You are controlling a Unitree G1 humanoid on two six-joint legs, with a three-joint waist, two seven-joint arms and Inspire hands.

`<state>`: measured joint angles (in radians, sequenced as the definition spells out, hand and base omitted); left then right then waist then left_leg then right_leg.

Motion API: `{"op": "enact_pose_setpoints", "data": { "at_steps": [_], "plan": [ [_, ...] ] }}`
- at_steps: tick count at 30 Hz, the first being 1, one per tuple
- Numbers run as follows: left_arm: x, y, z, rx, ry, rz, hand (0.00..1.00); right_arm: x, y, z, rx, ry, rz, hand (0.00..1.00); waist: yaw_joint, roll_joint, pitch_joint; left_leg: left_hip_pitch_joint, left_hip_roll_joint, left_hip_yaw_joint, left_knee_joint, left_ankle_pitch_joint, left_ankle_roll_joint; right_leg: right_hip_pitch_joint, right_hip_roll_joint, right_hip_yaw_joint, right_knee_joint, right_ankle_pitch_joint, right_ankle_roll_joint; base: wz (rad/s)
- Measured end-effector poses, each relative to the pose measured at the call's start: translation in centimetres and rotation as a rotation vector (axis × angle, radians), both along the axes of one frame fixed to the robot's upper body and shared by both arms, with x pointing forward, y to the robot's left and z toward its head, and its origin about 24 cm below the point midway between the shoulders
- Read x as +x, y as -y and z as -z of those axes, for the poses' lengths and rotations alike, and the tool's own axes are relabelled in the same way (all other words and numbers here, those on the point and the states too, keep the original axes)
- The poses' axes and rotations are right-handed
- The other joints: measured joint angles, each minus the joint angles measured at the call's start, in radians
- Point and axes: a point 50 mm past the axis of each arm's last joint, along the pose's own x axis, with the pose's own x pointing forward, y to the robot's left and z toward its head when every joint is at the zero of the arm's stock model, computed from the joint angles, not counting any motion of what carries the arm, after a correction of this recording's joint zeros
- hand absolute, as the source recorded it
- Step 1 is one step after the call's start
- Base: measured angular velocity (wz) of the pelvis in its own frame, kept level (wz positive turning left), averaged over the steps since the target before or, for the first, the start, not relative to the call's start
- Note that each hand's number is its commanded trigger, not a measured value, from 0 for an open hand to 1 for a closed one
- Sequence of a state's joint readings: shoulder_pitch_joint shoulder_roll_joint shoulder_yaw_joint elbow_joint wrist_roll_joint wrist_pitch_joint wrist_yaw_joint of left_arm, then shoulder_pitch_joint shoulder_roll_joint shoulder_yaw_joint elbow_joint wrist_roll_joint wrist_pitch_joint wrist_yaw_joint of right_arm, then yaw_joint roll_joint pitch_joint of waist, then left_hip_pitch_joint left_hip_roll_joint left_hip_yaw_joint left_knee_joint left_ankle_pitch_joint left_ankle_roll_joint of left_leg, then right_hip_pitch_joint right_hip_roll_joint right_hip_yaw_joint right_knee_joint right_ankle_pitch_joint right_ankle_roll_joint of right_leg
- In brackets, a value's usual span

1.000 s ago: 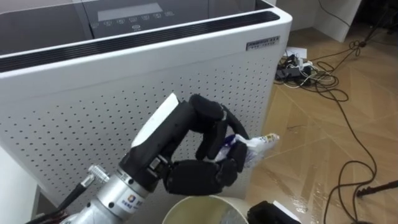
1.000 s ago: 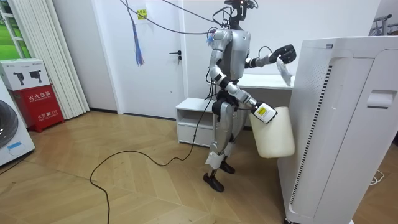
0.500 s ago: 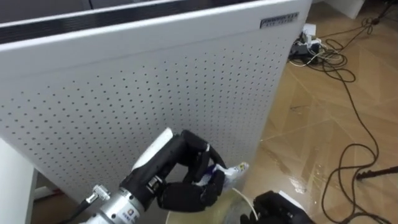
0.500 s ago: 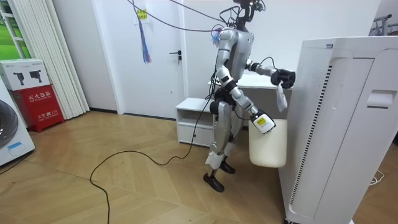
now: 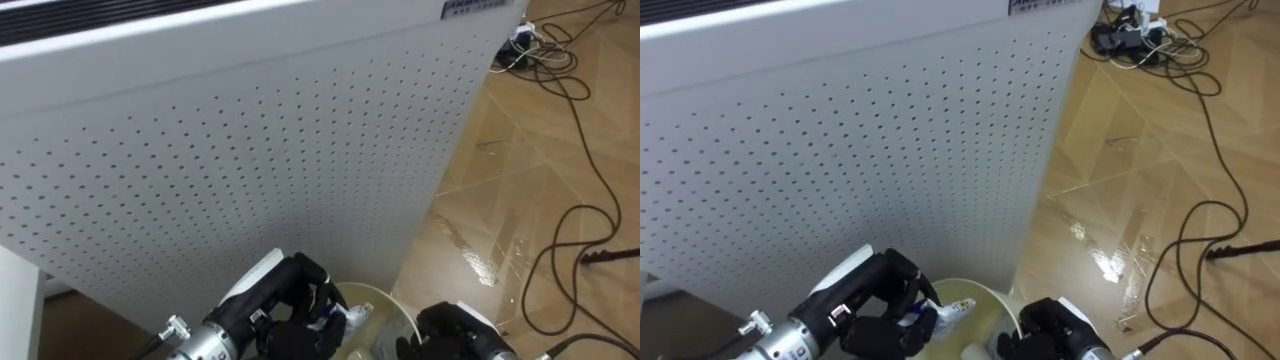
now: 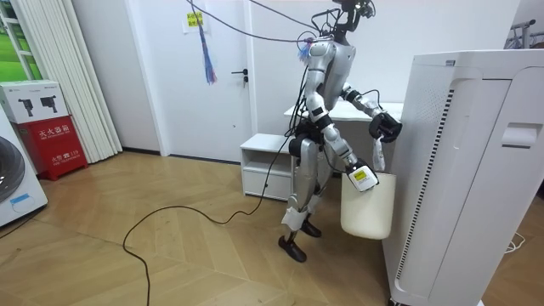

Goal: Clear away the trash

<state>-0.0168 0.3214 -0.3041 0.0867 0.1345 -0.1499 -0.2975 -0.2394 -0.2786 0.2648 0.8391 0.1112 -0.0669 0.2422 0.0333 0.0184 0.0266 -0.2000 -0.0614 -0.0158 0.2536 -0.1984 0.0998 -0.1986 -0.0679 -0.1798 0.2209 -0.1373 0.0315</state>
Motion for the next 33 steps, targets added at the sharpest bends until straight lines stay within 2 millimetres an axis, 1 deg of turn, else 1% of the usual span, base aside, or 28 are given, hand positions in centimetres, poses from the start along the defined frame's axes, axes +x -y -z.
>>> {"op": "enact_pose_setpoints", "data": {
  "at_steps": [2, 3, 4, 11, 12, 13, 14, 15, 16, 17, 18, 19, 20, 21, 22, 24, 26, 31, 32, 33],
  "plan": [
    [0.0, 0.1, 0.4, 0.017, -0.016, 0.005, 1.0, -0.2, 0.1, 0.2, -0.003, -0.01, 0.007, 1.0, 0.0, 0.0, 0.0, 0.0, 0.0, 0.0, 0.0, 0.0, 0.0, 0.0, -0.001, -0.013, 0.001, 0.0, -0.001, 0.0],
    [0.0, 0.2, 0.6, 0.028, -0.027, 0.016, 0.4, -0.2, 0.1, 0.2, -0.005, -0.01, 0.009, 1.0, 0.0, 0.0, 0.0001, 0.0, 0.0, 0.0, 0.0, 0.0, 0.0, 0.0, -0.001, -0.015, 0.001, -0.001, -0.001, 0.0],
    [0.0, 0.4, 0.7, 0.033, -0.037, 0.028, 0.0, -0.1, 0.1, 0.2, -0.005, -0.008, 0.014, 1.0, -0.001, 0.0, 0.0002, 0.0, 0.0, 0.0, 0.0, 0.0, 0.0, 0.0, -0.002, -0.015, 0.001, -0.001, -0.001, 0.0],
    [-0.1, 0.6, 0.8, 0.048, -0.05, 0.061, 0.0, -0.1, 0.1, 0.2, -0.01, -0.004, 0.021, 1.0, -0.001, -0.001, 0.0006, 0.003, 0.003, -0.002, -0.001, 0.0, 0.0, -0.006, 0.0, -0.017, 0.014, -0.003, -0.004, -0.01],
    [-0.1, 0.6, 0.8, 0.052, -0.049, 0.062, 0.0, -0.1, 0.1, 0.2, -0.01, -0.003, 0.021, 1.0, -0.001, -0.001, 0.0007, 0.004, 0.004, -0.014, -0.001, 0.0, 0.0, -0.029, 0.0, -0.021, 0.05, -0.01, -0.011, -0.09],
    [-0.1, 0.7, 0.8, 0.053, -0.049, 0.063, 0.0, -0.1, 0.0, 0.2, -0.009, -0.002, 0.021, 1.0, 0.0, 0.0, 0.0032, 0.008, 0.005, -0.031, -0.001, 0.0, 0.0, -0.048, 0.001, -0.024, 0.079, -0.018, -0.014, -0.2],
    [-0.1, 0.7, 0.8, 0.053, -0.048, 0.061, 0.0, -0.1, -0.1, 0.2, -0.005, -0.001, 0.022, 1.0, 0.002, -0.003, 0.0056, 0.013, 0.006, -0.078, -0.002, 0.0, -0.001, -0.078, 0.016, -0.02, 0.075, -0.036, -0.026, -0.33],
    [0.0, 0.3, 0.8, 0.06, -0.046, 0.055, 0.0, 0.2, -0.4, 0.1, 0.0, 0.01, 0.021, 1.0, 0.003, -0.015, 0.0079, 0.01, 0.001, -0.078, 0.002, -0.005, -0.008, -0.093, 0.025, -0.018, -0.024, 0.042, -0.053, -0.29],
    [0.0, 0.3, 0.9, 0.058, -0.054, 0.048, 0.0, 0.3, -0.4, -0.1, -0.002, 0.016, 0.021, 1.0, -0.002, -0.004, 0.0123, 0.009, 0.005, -0.074, 0.006, -0.011, -0.02, -0.094, 0.027, -0.03, -0.022, 0.068, -0.05, -0.15],
    [0.0, 0.5, 0.9, 0.051, -0.059, 0.053, 0.0, 0.3, -0.4, 0.0, -0.008, 0.016, 0.021, 1.0, -0.011, 0.004, 0.0116, -0.005, 0.013, -0.035, 0.015, -0.014, -0.03, -0.088, 0.025, -0.035, -0.027, 0.073, -0.052, 0.1],
    [0.2, 0.7, 0.8, 0.046, -0.057, 0.063, 0.0, 0.3, -0.6, 0.1, -0.014, 0.015, 0.017, 1.0, -0.018, -0.001, 0.0145, -0.041, 0.022, 0.03, 0.056, -0.029, -0.068, -0.086, 0.02, 0.003, -0.028, 0.074, -0.052, 0.22],
    [0.2, 0.8, 0.7, 0.047, -0.053, 0.069, 0.0, 0.2, -0.6, 0.1, -0.018, 0.014, 0.018, 1.0, -0.026, -0.001, 0.0147, -0.058, 0.035, 0.059, 0.044, -0.023, -0.076, -0.086, 0.021, 0.026, -0.028, 0.074, -0.052, 0.59],
    [0.6, 1.2, 0.3, 0.051, -0.039, 0.09, 0.0, 0.2, -0.5, 0.1, -0.025, 0.016, 0.028, 1.0, -0.037, 0.0, 0.015, -0.106, 0.068, 0.079, -0.022, 0.019, -0.072, -0.092, 0.022, 0.053, -0.024, 0.067, -0.042, 0.62],
    [0.7, 1.3, 0.2, 0.05, -0.032, 0.095, 0.0, 0.2, -0.1, 0.1, -0.035, 0.013, 0.037, 1.0, -0.027, -0.016, 0.0117, -0.109, 0.07, 0.107, -0.019, 0.059, -0.053, -0.105, 0.017, 0.058, -0.014, 0.061, -0.029, 0.57],
    [0.6, 1.4, 0.3, 0.048, -0.038, 0.097, 0.0, 0.2, 0.1, 0.0, -0.037, 0.013, 0.036, 1.0, -0.016, -0.018, 0.0106, -0.101, 0.07, 0.119, -0.021, 0.06, -0.053, -0.097, 0.016, 0.052, -0.018, 0.06, -0.027, 0.16],
    [0.6, 1.4, 0.3, 0.048, -0.04, 0.099, 0.0, 0.2, -0.1, 0.0, -0.031, 0.009, 0.024, 1.0, 0.006, -0.018, 0.0103, -0.082, 0.067, 0.117, -0.02, 0.06, -0.053, -0.087, 0.016, 0.039, -0.019, 0.06, -0.027, -0.05],
    [0.7, 1.3, 0.2, 0.041, -0.037, 0.09, 0.0, 0.2, -0.3, 0.1, -0.022, 0.004, 0.012, 1.0, 0.01, -0.015, 0.0091, -0.066, 0.065, 0.116, -0.021, 0.06, -0.053, -0.064, 0.015, 0.037, -0.024, 0.06, -0.027, -0.13],
    [0.5, 1.5, 0.3, 0.022, -0.045, 0.088, 0.0, -0.4, -0.4, 0.5, -0.006, -0.021, -0.012, 1.0, -0.001, -0.009, 0.005, -0.051, 0.066, 0.121, -0.023, 0.06, -0.053, -0.047, 0.015, 0.018, -0.033, 0.06, -0.027, -0.04],
    [0.2, 1.4, 0.7, 0.02, -0.06, 0.082, 0.0, -0.8, -0.4, 0.8, -0.002, -0.033, -0.009, 1.0, -0.005, -0.005, 0.0009, -0.046, 0.066, 0.121, -0.023, 0.06, -0.053, -0.041, 0.014, 0.006, -0.033, 0.06, -0.027, 0.0],
    [-0.3, 1.3, 1.2, 0.02, -0.083, 0.075, 0.0, -1.5, -0.2, 1.2, -0.001, -0.051, 0.0, 1.0, -0.008, -0.002, -0.0008, -0.031, 0.065, 0.121, -0.027, 0.06, -0.053, -0.027, 0.013, -0.002, -0.033, 0.058, -0.029, 0.0]
  ]
}}
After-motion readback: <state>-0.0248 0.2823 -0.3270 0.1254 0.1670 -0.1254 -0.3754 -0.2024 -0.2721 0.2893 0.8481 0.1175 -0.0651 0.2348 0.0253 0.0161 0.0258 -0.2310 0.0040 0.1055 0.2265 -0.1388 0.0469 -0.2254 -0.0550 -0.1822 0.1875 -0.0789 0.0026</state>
